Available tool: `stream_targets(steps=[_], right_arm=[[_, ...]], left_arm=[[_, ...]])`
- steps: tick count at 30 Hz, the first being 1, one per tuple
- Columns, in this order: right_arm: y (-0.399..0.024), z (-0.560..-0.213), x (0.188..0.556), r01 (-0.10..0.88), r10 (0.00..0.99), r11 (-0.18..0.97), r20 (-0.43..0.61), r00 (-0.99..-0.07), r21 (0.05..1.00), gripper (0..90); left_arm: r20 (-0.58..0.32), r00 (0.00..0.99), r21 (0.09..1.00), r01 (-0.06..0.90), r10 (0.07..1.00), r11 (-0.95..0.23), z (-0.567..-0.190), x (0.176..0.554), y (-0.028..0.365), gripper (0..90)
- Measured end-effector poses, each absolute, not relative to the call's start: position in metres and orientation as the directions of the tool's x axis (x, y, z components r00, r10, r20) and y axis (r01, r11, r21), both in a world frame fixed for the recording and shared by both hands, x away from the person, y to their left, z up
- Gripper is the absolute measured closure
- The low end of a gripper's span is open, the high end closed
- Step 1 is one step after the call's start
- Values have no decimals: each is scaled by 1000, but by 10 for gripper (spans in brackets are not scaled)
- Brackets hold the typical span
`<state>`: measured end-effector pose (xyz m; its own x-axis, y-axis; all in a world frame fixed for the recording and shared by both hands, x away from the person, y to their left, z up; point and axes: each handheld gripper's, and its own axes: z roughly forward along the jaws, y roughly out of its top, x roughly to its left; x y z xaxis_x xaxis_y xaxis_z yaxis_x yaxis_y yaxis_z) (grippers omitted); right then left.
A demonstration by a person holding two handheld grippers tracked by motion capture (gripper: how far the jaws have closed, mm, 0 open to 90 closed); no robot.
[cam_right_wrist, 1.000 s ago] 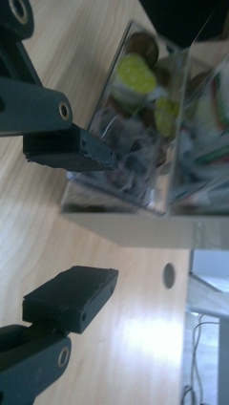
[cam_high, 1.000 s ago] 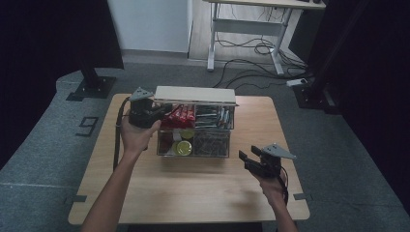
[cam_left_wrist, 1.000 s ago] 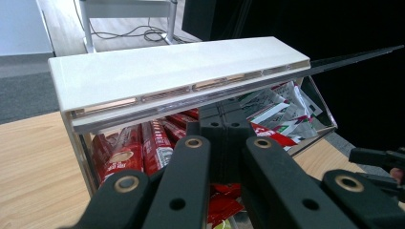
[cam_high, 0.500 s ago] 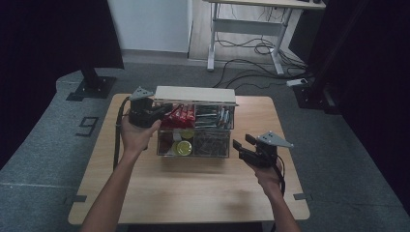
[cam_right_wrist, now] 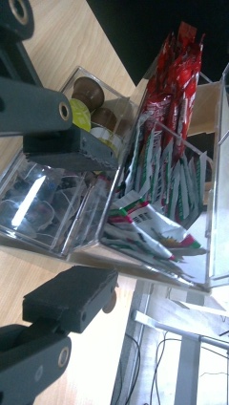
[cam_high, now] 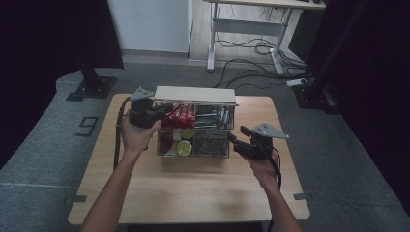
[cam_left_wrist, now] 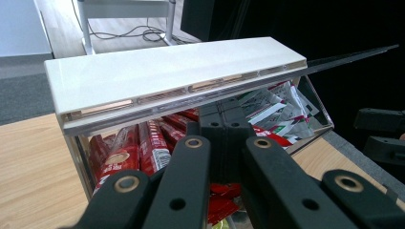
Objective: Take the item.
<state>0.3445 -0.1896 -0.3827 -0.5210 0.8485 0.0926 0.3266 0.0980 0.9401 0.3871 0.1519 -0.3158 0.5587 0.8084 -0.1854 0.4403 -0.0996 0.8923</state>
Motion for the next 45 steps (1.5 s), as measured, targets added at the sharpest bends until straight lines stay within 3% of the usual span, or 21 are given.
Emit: stream_targets(steps=[31, 45], right_arm=[[-165, -373, 369, 317, 841, 124, 69, -536, 940, 466], [-155, -372, 381, 325, 839, 146, 58, -542, 934, 539]], left_arm=[[-194, 563, 891, 443, 803, -95, -316, 388, 150, 900], [-203, 567, 890, 447, 798, -92, -316, 389, 151, 900]])
